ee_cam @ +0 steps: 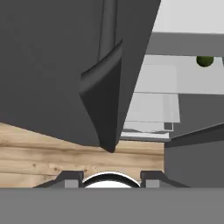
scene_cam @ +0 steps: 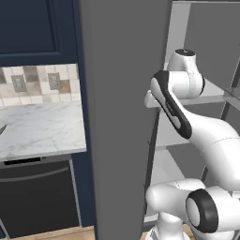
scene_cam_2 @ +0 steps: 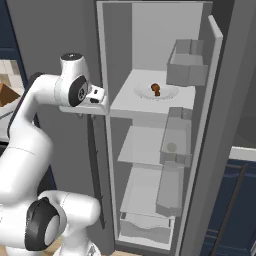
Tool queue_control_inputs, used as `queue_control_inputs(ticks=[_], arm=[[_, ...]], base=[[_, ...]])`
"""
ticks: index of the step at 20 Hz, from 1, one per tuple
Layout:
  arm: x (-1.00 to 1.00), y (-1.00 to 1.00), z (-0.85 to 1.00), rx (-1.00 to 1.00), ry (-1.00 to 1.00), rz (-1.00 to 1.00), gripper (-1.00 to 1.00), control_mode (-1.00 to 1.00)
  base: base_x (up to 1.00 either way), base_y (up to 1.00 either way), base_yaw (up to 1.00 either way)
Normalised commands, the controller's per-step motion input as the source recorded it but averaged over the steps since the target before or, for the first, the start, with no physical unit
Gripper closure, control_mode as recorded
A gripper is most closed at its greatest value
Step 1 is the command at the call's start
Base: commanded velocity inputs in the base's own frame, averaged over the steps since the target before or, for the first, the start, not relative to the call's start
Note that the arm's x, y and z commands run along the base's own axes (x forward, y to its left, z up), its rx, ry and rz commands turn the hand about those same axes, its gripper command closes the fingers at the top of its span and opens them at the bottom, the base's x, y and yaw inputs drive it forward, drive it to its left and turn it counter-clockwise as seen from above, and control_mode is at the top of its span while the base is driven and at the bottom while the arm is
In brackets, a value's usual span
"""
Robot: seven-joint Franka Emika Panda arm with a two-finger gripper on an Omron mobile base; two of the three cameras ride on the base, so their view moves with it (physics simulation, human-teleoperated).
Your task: Retrieve the chicken drumstick from the fridge and place it on the cutting board.
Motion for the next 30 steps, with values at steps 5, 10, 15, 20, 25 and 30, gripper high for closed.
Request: queue_control_inputs(ticks=[5, 10, 15, 20, 25, 30], arm=[[0.2, -0.44, 0.0, 0.01, 0.0, 0.0, -1.0, -1.0], [0.04, -0.92, 0.02, 0.02, -0.12, 0.0, -1.0, -1.0], [0.28, -0.76, 0.08, 0.02, -0.17, 0.0, -1.0, -1.0], [0.48, -0.59, 0.08, 0.05, -0.17, 0.0, -1.0, -1.0], [0.64, -0.33, 0.2, 0.06, -0.08, 0.0, -1.0, -1.0], [0.73, -0.1, 0.38, 0.02, -0.01, -0.04, -1.0, -1.0]], base=[[0.0, 0.0, 0.0], [0.0, 0.0, 0.0], [0.0, 0.0, 0.0], [0.0, 0.0, 0.0], [0.0, 0.0, 0.0], [0.0, 0.0, 0.0]])
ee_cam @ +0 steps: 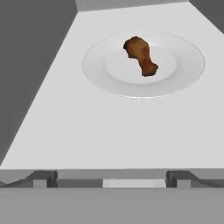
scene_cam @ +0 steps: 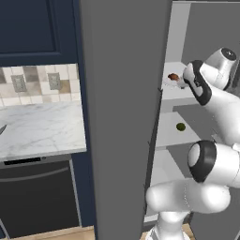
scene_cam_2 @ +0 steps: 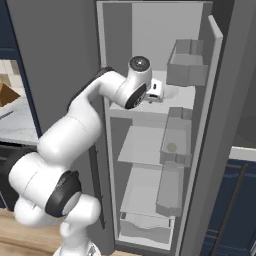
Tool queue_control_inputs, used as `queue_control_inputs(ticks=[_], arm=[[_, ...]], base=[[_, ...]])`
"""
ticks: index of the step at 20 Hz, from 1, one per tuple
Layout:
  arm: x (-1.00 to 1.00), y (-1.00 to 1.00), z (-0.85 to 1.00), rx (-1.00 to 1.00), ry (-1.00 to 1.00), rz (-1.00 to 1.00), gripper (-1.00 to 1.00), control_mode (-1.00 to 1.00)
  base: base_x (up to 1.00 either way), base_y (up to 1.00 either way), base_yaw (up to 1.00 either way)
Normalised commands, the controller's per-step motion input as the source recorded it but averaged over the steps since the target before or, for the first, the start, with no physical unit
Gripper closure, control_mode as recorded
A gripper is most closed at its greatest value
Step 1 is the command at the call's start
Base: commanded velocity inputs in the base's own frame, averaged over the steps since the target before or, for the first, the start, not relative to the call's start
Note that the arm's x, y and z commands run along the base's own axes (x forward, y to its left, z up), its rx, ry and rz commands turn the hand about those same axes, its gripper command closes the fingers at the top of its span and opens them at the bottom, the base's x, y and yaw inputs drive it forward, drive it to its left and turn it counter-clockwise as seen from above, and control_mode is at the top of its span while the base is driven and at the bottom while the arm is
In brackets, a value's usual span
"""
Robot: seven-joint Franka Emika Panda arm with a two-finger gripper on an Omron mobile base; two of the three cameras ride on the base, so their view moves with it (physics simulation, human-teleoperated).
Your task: Retrieve the chicken drumstick from the fridge and place it on the cutting board.
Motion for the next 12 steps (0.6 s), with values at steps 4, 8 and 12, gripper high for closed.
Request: queue_control_inputs(ticks=[4, 8, 12], arm=[[0.76, -0.05, 0.22, 0.0, 0.0, -0.04, -1.0, -1.0], [0.68, -0.11, 0.0, 0.0, 0.0, 0.0, -1.0, -1.0], [0.61, -0.32, -0.1, 0.0, 0.0, 0.02, -1.0, -1.0]], base=[[0.0, 0.0, 0.0], [0.0, 0.0, 0.0], [0.0, 0.0, 0.0]])
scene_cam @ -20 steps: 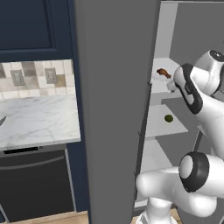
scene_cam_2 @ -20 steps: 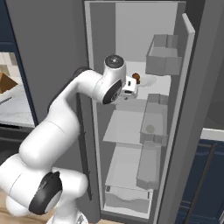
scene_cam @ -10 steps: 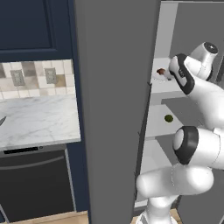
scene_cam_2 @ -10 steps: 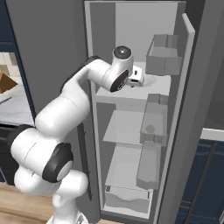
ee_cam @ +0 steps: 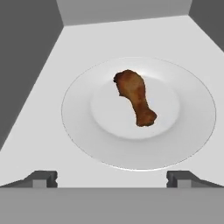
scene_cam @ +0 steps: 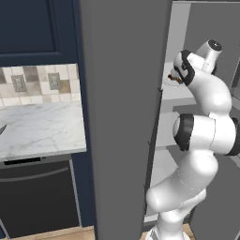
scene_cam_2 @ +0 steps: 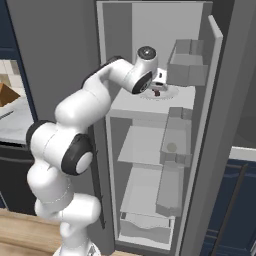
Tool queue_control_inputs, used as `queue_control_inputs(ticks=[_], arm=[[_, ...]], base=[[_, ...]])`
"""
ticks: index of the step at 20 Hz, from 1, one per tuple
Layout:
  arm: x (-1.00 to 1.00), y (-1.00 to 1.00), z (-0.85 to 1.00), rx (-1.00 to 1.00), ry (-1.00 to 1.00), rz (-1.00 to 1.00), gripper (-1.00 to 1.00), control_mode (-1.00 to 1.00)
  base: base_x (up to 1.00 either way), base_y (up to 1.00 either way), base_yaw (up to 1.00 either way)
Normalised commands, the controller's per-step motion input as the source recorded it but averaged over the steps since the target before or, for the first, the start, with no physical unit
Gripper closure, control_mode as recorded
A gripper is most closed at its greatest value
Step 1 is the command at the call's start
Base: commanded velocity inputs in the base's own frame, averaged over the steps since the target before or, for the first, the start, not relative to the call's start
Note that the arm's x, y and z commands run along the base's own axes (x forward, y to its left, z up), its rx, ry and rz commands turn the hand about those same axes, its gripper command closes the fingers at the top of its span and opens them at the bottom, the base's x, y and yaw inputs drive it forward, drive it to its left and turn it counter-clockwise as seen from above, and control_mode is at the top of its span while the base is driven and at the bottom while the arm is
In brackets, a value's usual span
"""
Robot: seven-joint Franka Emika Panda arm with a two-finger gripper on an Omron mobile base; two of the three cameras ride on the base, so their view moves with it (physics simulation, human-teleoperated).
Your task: Retrieve the chicken drumstick from the fridge and place it on the cutting board.
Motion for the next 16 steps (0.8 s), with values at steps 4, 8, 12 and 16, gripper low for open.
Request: queue_control_inputs(ticks=[4, 8, 12, 16], arm=[[0.59, -0.34, -0.06, 0.0, 0.0, 0.04, -1.0, -1.0], [0.62, -0.21, -0.15, -0.01, 0.0, 0.02, -1.0, -1.0], [0.59, -0.16, -0.2, -0.03, 0.02, 0.02, -1.0, -1.0], [0.57, -0.05, -0.14, -0.03, 0.02, 0.01, -1.0, -1.0]], base=[[0.0, 0.0, 0.0], [0.0, 0.0, 0.0], [0.0, 0.0, 0.0], [0.0, 0.0, 0.0]])
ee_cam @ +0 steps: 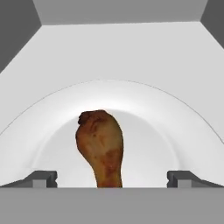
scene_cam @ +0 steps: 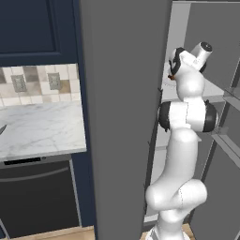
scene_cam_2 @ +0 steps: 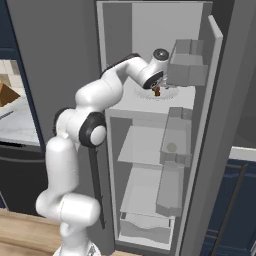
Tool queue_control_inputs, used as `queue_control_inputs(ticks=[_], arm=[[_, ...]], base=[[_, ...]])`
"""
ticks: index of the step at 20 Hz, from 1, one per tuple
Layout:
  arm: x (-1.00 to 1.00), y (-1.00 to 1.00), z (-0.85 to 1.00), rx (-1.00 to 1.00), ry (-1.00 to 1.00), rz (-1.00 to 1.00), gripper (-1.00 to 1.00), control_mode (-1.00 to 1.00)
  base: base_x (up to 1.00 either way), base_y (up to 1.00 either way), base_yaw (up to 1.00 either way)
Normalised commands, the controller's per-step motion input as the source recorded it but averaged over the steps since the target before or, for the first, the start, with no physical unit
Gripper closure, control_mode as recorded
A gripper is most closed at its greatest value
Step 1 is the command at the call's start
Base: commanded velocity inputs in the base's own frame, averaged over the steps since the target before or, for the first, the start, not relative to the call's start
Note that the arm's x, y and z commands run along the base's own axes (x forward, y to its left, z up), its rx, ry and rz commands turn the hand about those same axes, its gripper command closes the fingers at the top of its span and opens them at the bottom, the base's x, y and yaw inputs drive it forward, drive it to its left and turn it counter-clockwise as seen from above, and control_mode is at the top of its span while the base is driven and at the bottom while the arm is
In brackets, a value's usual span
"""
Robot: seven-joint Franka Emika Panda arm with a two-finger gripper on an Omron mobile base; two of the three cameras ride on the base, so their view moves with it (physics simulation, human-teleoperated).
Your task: Retrieve the chicken drumstick from the fridge and place it on the cutting board.
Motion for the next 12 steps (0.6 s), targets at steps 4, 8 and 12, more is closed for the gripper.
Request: queue_control_inputs(ticks=[4, 8, 12], arm=[[0.44, 0.0, -0.11, -0.02, 0.02, 0.0, -1.0, -1.0], [0.24, 0.04, -0.22, -0.04, 0.04, 0.0, -1.0, -1.0], [0.0, 0.19, -0.42, -0.09, 0.02, 0.0, -1.0, -1.0]], base=[[0.0, 0.0, 0.0], [0.0, 0.0, 0.0], [0.0, 0.0, 0.0]])
